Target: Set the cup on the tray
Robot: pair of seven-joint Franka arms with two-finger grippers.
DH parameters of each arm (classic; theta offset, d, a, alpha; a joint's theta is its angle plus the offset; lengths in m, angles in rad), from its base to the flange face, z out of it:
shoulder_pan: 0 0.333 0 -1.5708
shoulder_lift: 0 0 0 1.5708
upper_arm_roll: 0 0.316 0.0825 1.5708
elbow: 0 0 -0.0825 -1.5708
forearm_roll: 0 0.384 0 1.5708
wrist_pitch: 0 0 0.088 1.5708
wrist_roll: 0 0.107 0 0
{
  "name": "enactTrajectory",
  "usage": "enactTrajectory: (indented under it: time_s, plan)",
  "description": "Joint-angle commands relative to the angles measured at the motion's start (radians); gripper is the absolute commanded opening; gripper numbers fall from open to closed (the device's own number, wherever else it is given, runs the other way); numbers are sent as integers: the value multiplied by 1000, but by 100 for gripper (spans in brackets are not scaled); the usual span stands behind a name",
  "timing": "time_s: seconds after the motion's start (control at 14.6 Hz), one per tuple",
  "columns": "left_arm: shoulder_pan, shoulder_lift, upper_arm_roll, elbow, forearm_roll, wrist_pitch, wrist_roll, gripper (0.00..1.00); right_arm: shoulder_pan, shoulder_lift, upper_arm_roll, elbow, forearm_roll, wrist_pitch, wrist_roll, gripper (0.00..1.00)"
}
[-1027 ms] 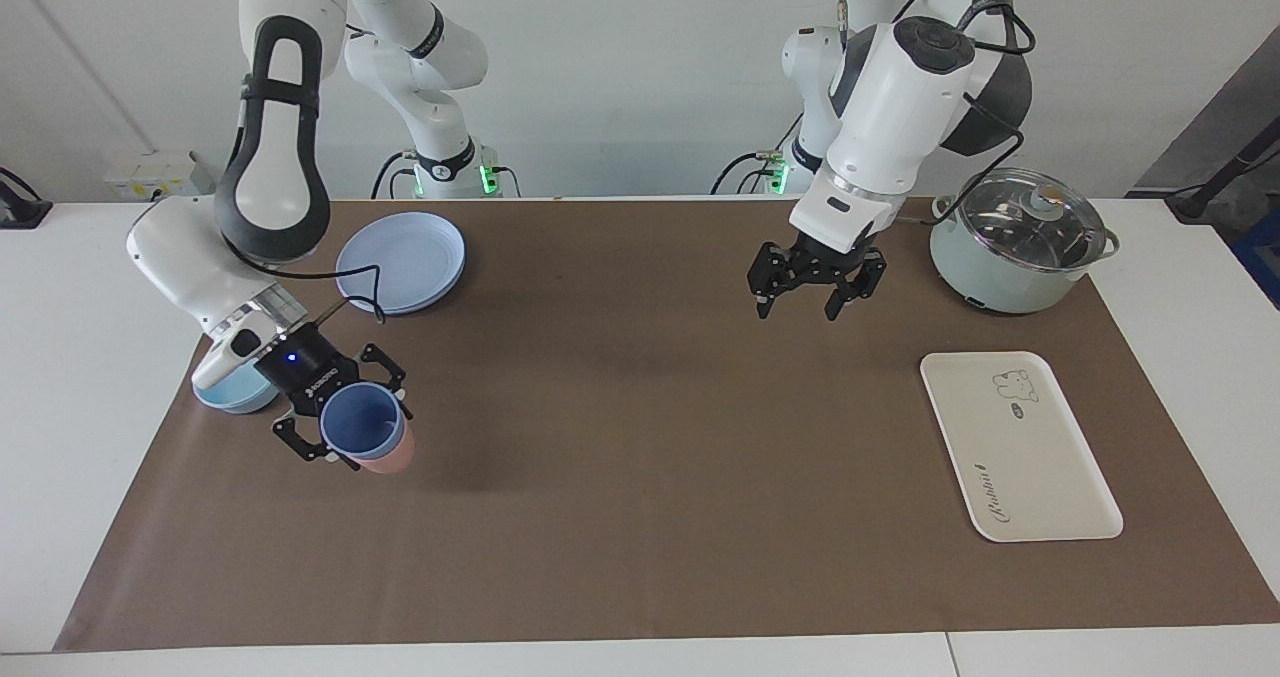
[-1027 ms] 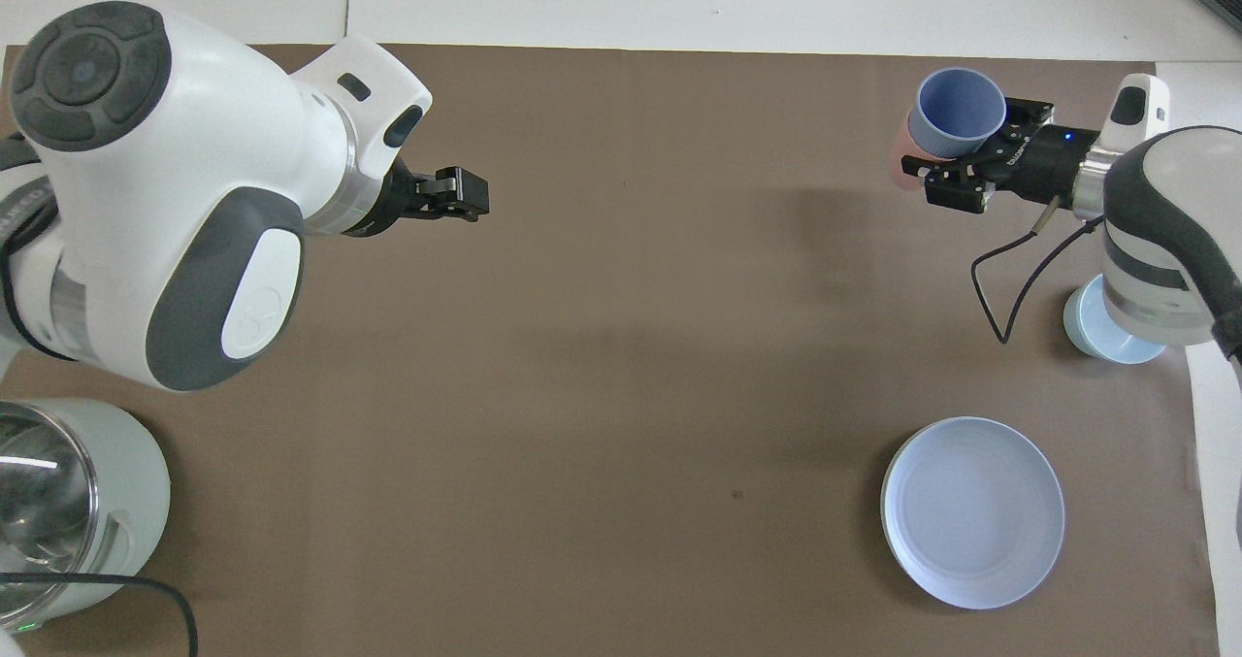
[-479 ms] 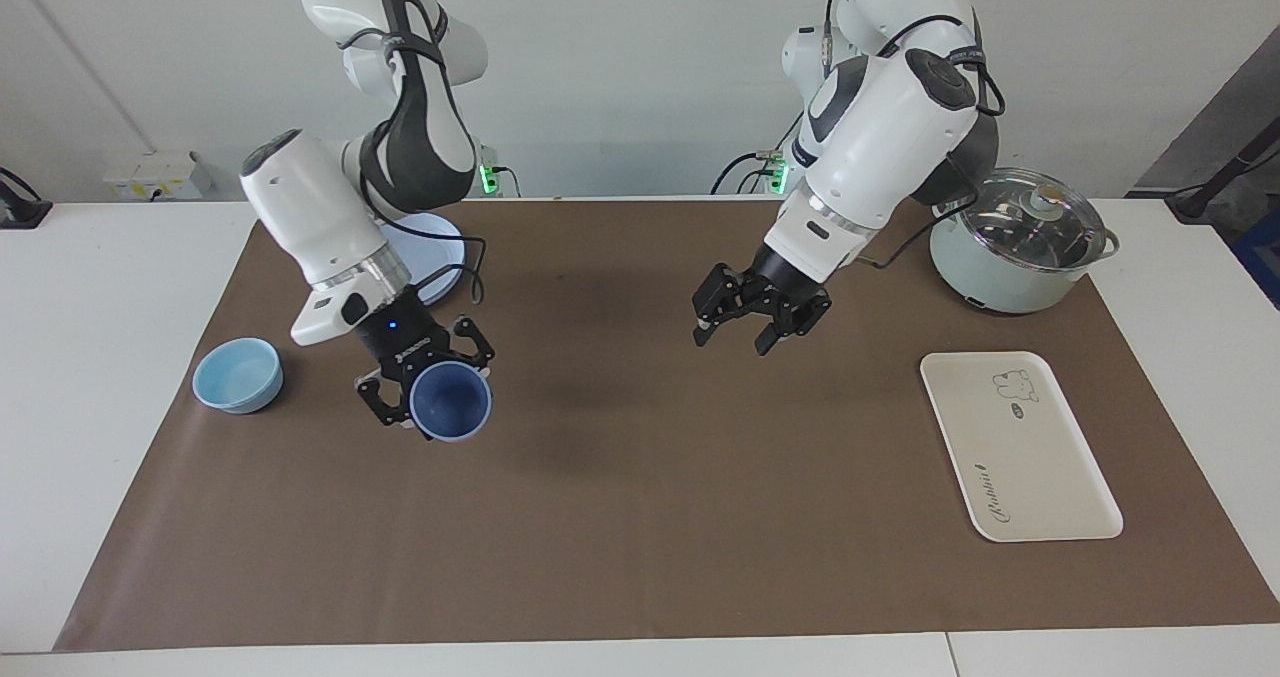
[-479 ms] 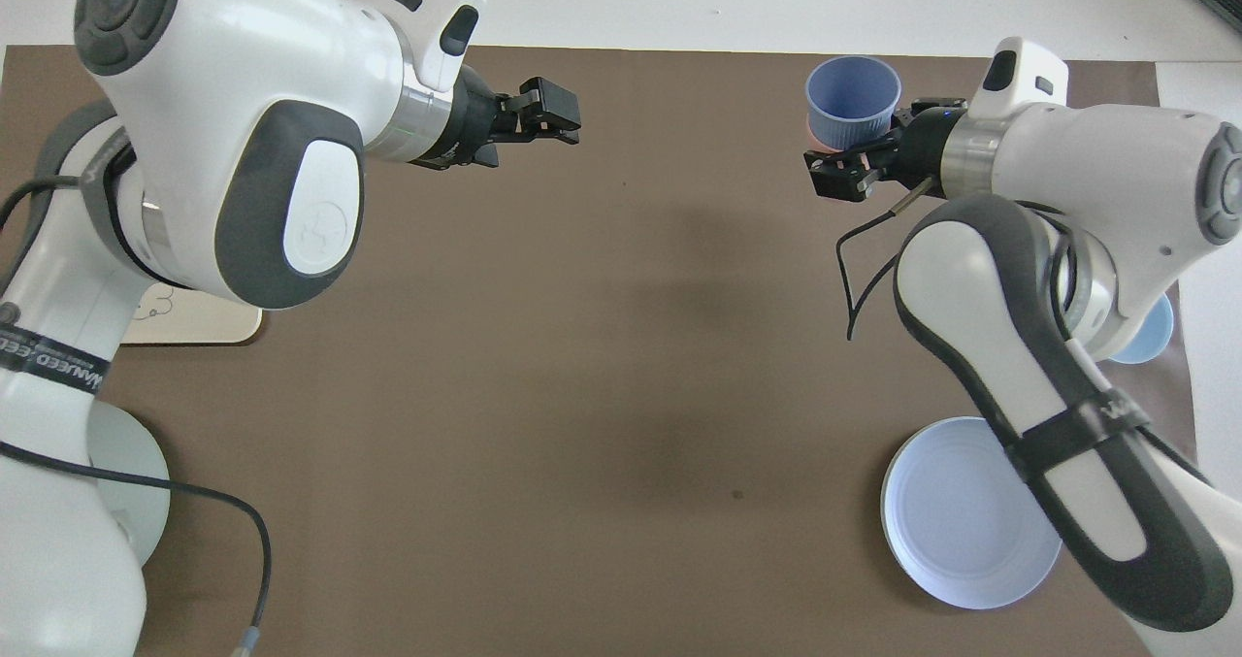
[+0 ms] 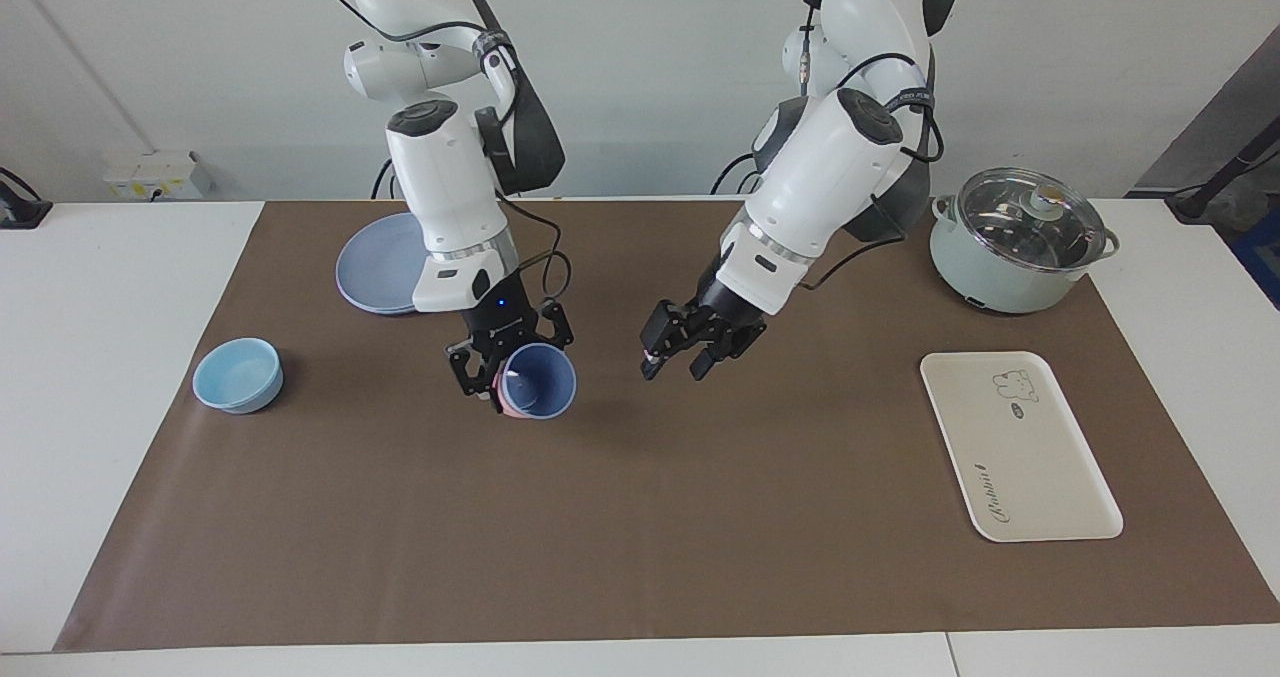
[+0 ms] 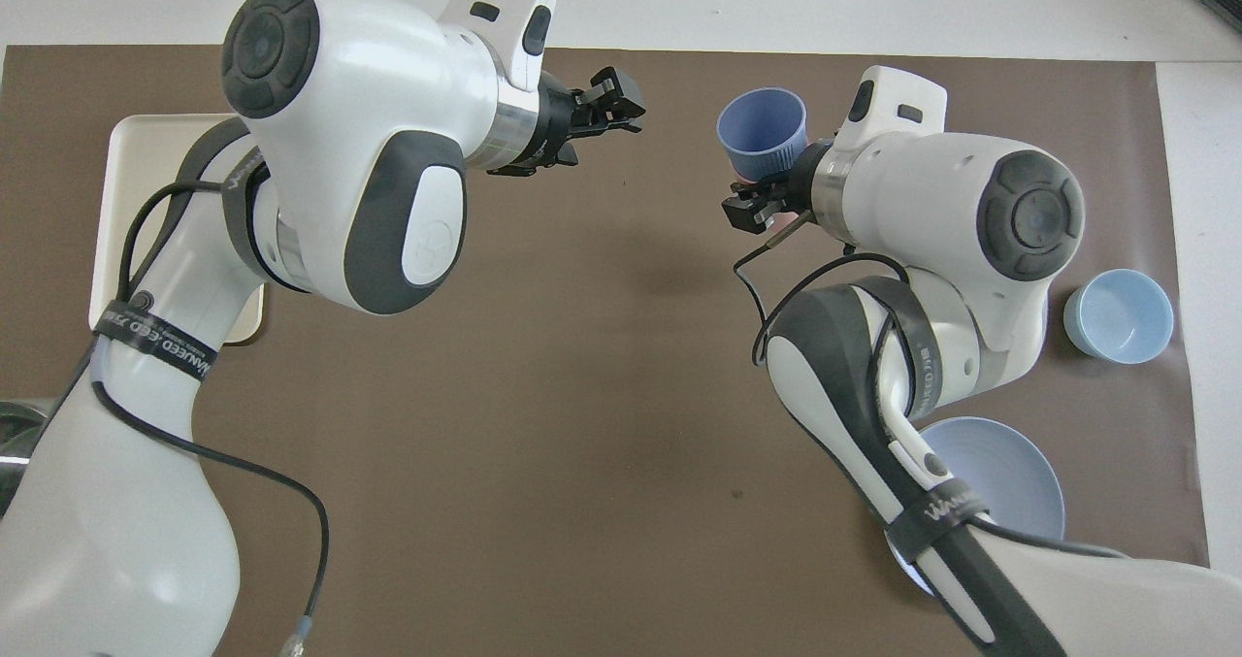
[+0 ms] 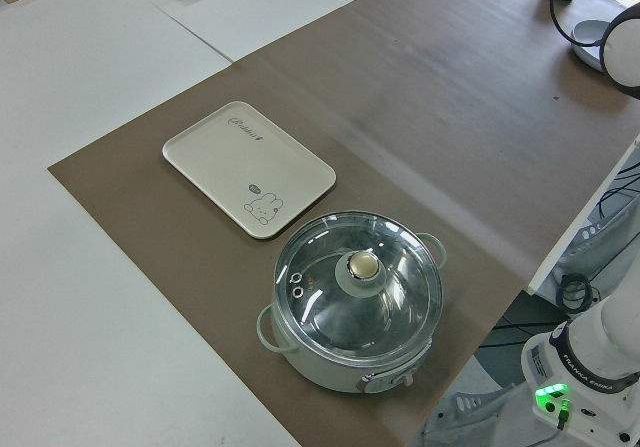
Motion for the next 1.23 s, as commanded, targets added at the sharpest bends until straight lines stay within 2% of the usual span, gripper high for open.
enactTrajectory:
  time_s: [0.0,0.21,0.48,0.68,0.89,1.03,1.16]
  plan:
    - [-27,46,6,42,-16,54,-55,71,46,-28,-3,-25,-124,-26,128,0]
    - [-27,80,-2,93,-16,55,-100,67,67,-30,0,-28,-206,-43,183,0]
    - [-42,80,1,85,2,-30,-94,59,89,-30,0,-31,-252,-70,203,0]
    - [-45,80,-2,84,2,-72,-91,43,92,-36,2,-35,-283,-81,215,0]
    - [-62,80,-5,78,2,-83,-91,42,95,-36,2,-33,-283,-83,215,0]
    - [-79,80,-5,65,-4,-78,-92,38,95,-36,2,-33,-283,-83,217,0]
    - [-81,78,-7,65,-12,-81,-91,25,95,-36,0,-33,-283,-83,217,0]
